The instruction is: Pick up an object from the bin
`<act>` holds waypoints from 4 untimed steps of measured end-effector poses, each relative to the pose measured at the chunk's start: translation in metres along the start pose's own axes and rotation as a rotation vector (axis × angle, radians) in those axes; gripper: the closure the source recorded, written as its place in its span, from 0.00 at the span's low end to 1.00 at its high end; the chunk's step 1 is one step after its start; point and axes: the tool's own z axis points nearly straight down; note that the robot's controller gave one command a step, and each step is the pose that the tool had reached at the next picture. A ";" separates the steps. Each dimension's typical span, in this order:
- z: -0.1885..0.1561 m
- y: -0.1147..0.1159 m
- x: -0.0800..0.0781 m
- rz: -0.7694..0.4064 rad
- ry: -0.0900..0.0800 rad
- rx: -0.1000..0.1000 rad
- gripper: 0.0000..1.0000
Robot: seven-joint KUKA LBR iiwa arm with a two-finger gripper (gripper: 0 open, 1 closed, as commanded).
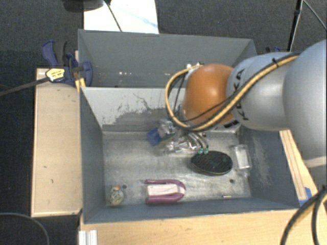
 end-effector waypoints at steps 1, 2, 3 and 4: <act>0.000 0.000 0.000 0.003 0.000 0.000 1.00; 0.000 0.000 0.000 0.004 0.000 0.000 1.00; 0.000 0.000 0.000 0.003 0.000 0.000 1.00; 0.000 0.000 0.000 0.005 0.000 0.000 1.00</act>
Offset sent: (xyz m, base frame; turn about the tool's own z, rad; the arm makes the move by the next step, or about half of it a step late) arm 0.0026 0.0089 0.1407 -0.0265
